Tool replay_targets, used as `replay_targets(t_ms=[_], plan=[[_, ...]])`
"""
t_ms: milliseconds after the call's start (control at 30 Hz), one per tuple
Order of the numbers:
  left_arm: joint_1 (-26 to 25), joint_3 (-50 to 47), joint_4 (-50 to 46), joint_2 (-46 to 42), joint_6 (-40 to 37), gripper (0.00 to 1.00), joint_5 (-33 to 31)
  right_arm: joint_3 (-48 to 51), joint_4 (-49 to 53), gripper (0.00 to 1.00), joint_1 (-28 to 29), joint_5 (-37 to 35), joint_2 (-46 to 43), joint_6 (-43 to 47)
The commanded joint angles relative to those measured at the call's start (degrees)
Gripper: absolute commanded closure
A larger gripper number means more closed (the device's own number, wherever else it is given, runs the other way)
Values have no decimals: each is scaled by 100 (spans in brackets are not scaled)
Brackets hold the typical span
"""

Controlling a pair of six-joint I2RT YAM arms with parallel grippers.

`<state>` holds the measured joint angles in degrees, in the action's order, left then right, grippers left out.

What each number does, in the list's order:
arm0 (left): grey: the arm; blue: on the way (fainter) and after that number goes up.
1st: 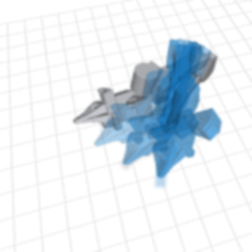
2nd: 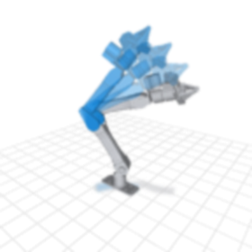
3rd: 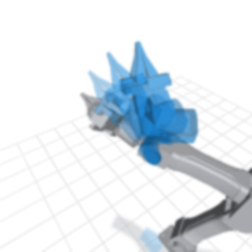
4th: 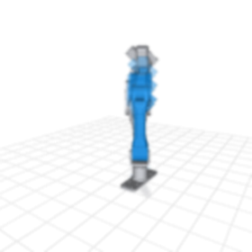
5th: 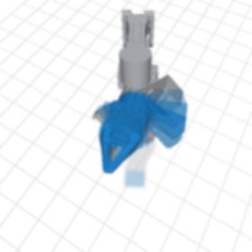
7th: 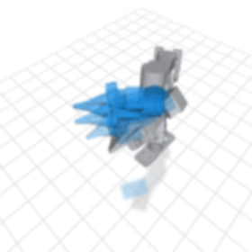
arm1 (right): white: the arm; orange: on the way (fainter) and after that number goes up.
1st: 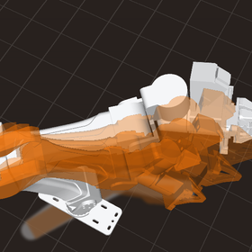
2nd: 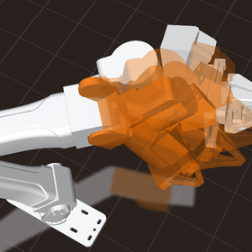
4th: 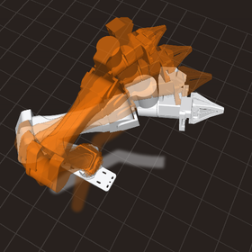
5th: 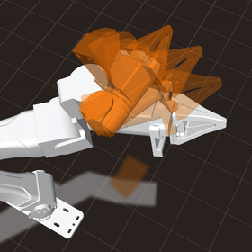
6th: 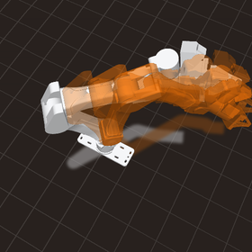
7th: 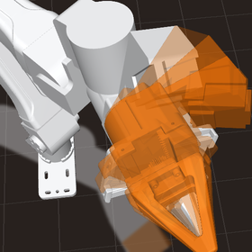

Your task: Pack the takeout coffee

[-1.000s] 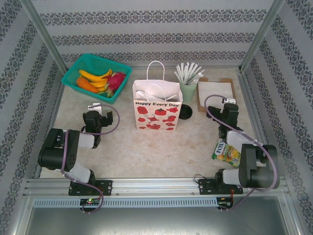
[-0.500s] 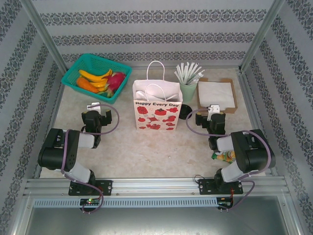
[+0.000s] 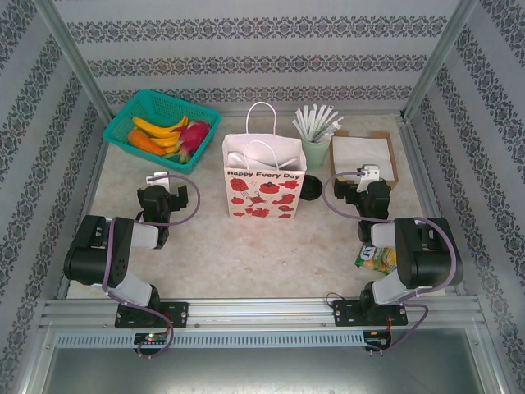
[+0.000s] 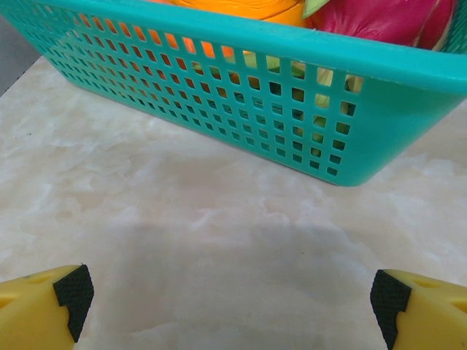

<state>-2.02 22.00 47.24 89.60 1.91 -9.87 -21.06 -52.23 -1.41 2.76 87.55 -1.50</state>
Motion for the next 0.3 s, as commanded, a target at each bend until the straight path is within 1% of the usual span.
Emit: replay_targets(t_ms=[0,267], plan=[[57,76,220,-19,28,0,127,-85,-57,2,-8,417,-36,-30],[80,68,233,-18,20,0,190,-78,-51,2,18,268,-54,-49]])
